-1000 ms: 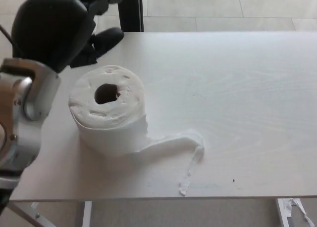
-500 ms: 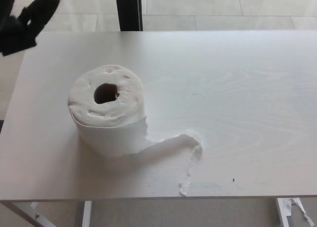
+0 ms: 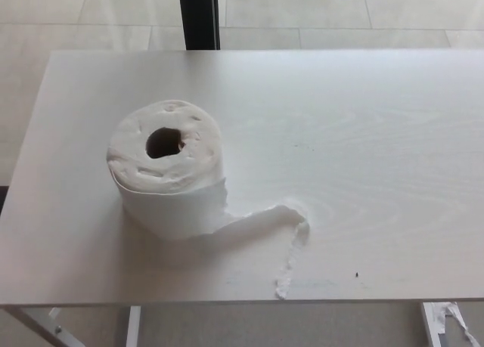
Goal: A toilet paper roll is kept in the middle of the desk infront of the robot. The robot places its left hand on the top of the toilet paper roll to hold it still and uses its right hand to tear off a piece of toilet paper from it and hands the paper to a person
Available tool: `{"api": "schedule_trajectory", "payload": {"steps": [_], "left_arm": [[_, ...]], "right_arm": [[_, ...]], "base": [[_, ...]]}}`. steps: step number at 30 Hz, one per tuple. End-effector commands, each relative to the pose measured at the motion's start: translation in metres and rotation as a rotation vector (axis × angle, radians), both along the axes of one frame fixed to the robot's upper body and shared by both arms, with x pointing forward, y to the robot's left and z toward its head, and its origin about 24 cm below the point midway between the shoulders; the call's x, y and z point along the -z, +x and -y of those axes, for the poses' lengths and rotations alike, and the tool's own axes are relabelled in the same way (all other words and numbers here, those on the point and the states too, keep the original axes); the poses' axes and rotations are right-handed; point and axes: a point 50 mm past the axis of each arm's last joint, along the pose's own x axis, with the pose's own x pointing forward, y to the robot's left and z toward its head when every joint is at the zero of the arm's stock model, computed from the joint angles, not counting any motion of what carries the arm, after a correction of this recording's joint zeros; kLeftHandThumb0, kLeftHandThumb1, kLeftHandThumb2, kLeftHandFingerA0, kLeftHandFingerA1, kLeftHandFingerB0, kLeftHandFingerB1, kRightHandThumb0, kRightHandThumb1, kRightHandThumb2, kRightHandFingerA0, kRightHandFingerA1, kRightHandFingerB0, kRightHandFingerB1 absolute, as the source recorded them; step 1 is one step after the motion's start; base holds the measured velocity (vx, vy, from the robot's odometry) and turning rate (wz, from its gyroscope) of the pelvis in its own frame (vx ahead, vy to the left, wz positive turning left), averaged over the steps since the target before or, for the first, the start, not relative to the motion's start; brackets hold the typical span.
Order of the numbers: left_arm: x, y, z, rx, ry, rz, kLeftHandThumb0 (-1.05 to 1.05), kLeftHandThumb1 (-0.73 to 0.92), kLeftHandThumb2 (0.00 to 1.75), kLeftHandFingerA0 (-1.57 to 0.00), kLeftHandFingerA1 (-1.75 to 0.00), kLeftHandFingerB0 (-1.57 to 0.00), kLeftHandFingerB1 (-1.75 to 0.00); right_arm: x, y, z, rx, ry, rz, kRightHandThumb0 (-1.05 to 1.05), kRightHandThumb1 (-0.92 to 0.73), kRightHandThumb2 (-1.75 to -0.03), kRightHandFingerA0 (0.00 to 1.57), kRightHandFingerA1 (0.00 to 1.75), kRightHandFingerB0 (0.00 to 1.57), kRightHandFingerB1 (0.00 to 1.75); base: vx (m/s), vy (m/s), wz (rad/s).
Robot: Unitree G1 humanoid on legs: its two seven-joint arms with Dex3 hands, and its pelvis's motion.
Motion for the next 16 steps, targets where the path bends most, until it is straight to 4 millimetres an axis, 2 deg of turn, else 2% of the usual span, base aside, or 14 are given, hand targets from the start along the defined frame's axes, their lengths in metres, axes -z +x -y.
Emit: {"api": "schedule_trajectory", "payload": {"steps": [1,2,3,4,5,7,8,10,11,12,13,14,15,16], "left_arm": [[0.109,-0.21,-0.07,-0.979,-0.464,-0.082,-0.82,0.86,0.71,-1.09,-1.67,-0.75,-1.07],[0.112,-0.223,-0.067,-0.972,-0.461,-0.185,-0.75,0.64,1.1,-1.35,-1.52,-0.9,-1.08],[0.113,-0.231,-0.067,-0.997,-0.469,-0.209,-0.75,0.64,1.09,-1.31,-1.5,-0.89,-1.07],[0.112,-0.234,-0.068,-1.008,-0.469,-0.221,-0.8,0.8,0.79,-1.1,-1.75,-0.92,-1.31],[0.111,-0.236,-0.068,-1.003,-0.468,-0.229,-0.75,0.85,0.72,-0.84,-1.59,-0.54,-0.91],[0.109,-0.236,-0.068,-0.983,-0.471,-0.239,-0.77,0.86,0.67,-1.02,-1.69,-0.74,-1.17],[0.111,-0.233,-0.07,-0.951,-0.486,-0.276,-0.76,0.85,0.66,-0.62,-1.24,-0.35,-0.82],[0.112,-0.232,-0.071,-0.935,-0.492,-0.288,-0.76,0.85,0.66,-0.62,-1.24,-0.35,-0.82],[0.114,-0.228,-0.071,-0.881,-0.545,-0.311,-0.63,0.64,1.12,-0.52,-0.75,-0.13,-0.56],[0.116,-0.224,-0.069,-0.799,-0.579,-0.357,-0.75,0.83,0.66,-0.41,-0.55,-0.27,-0.57],[0.116,-0.222,-0.069,-0.765,-0.59,-0.381,-0.76,0.85,0.66,-0.39,-0.62,-0.27,-0.64],[0.115,-0.219,-0.069,-0.733,-0.582,-0.399,-0.77,0.83,0.67,-0.39,-0.68,-0.29,-0.66],[0.116,-0.218,-0.069,-0.742,-0.592,-0.385,-0.75,0.84,0.65,-0.43,-0.69,-0.32,-0.65],[0.115,-0.217,-0.069,-0.753,-0.608,-0.362,-0.74,0.84,0.65,-0.42,-0.67,-0.3,-0.62]], "right_arm": [[0.096,-0.136,0.079,0.833,0.94,0.772,-0.55,-0.76,-0.63,0.48,0.78,0.1,0.33],[0.117,-0.15,0.07,0.858,0.95,0.666,-0.55,-0.73,-0.62,0.65,1.13,0.13,0.35],[0.126,-0.161,0.067,0.881,0.98,0.633,-0.55,-0.72,-0.62,0.71,1.07,0.14,0.35],[0.128,-0.167,0.067,0.869,1.036,0.65,-0.54,-0.73,-0.62,0.58,0.94,0.12,0.34],[0.13,-0.171,0.067,0.857,1.056,0.629,-0.58,-0.7,-0.61,0.48,0.77,0.12,0.34],[0.133,-0.176,0.066,0.826,1.092,0.565,-0.59,-0.69,-0.6,0.35,0.63,0.13,0.33],[0.135,-0.175,0.065,0.817,1.087,0.473,-0.6,-0.68,-0.6,0.33,0.56,0.19,0.33],[0.136,-0.177,0.065,0.814,1.088,0.442,-0.6,-0.68,-0.6,0.33,0.56,0.19,0.33],[0.137,-0.173,0.064,0.767,1.092,0.342,-0.65,-0.54,-0.92,0.26,0.58,0.1,0.45],[0.138,-0.166,0.062,0.689,1.083,0.221,-0.72,-0.54,-0.92,0.46,0.67,0.18,0.47],[0.139,-0.16,0.062,0.668,1.089,0.192,-0.65,-0.62,-0.59,0.67,0.73,0.31,0.35],[0.14,-0.153,0.061,0.627,1.056,0.091,-0.69,-0.49,-0.87,0.74,0.8,0.24,0.48],[0.14,-0.148,0.06,0.599,1.014,-0.006,-0.68,-0.63,-0.6,0.75,0.7,0.31,0.34],[0.14,-0.145,0.059,0.572,1.0,-0.04,-0.76,-0.51,-0.91,0.48,0.68,0.25,0.48]], "base": [[0.0,0.0,0.0],[0.0,0.0,0.0],[0.0,0.0,0.0],[0.0,0.0,0.0],[0.0,0.0,0.0],[0.0,0.0,0.0],[0.0,0.0,0.0],[0.0,0.0,0.0],[0.0,0.0,0.0],[0.0,0.0,0.0],[0.0,0.0,0.0],[0.0,0.0,0.0],[0.0,0.0,0.0],[0.0,0.0,0.0]]}}
